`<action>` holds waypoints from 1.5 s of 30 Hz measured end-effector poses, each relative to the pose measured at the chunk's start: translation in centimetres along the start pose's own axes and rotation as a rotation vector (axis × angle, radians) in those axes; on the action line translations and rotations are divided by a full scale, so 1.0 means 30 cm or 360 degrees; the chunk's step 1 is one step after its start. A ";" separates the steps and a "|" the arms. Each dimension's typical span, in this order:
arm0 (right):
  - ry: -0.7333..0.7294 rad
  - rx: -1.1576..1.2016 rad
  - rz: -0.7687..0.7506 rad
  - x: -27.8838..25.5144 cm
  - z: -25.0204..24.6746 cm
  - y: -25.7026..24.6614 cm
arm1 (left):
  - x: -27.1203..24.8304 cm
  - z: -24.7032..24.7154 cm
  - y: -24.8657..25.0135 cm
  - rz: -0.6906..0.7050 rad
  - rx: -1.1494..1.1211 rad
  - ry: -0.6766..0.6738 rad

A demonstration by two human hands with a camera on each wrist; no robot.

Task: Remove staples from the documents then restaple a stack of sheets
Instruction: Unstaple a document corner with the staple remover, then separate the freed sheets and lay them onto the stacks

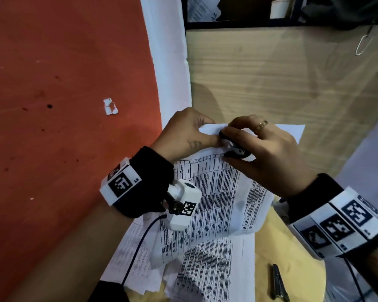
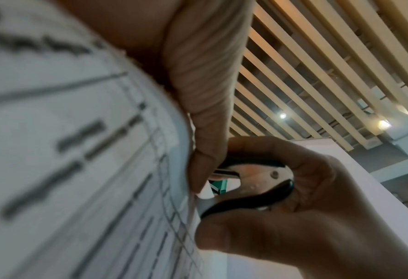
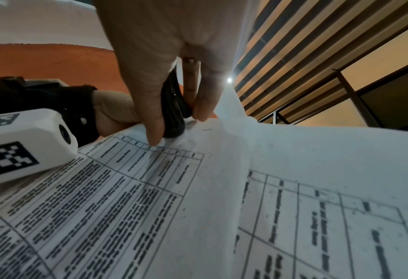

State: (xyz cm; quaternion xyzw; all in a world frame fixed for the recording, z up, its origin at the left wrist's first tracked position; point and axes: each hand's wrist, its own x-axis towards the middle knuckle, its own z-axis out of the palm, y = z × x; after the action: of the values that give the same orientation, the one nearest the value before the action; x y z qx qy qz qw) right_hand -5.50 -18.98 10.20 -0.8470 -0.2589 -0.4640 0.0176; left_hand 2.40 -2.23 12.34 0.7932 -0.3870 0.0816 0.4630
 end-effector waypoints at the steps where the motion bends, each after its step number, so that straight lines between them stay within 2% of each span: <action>1: 0.0011 0.0001 -0.0006 0.000 0.000 0.000 | 0.000 0.001 0.004 -0.0008 -0.0007 0.0003; 16: 0.0082 0.0027 -0.0116 0.009 -0.014 0.010 | -0.005 0.009 0.009 -0.0035 -0.0194 -0.0091; 24: 0.0056 0.0056 -0.0119 0.010 -0.015 0.020 | 0.003 0.005 0.013 -0.0065 -0.0203 -0.0123; 40: -0.0057 0.0070 -0.0233 0.036 0.002 0.033 | -0.026 -0.014 0.026 -0.0196 -0.0453 -0.0143; 45: -0.0022 0.0088 -0.0257 0.040 -0.006 0.035 | -0.026 -0.016 0.046 -0.0224 -0.0468 -0.0144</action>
State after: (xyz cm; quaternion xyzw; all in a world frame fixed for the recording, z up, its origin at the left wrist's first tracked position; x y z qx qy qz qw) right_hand -4.65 -19.42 11.46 -0.8257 -0.3393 -0.4506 0.0017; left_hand 1.02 -1.80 13.18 0.7449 -0.3589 -0.0443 0.5608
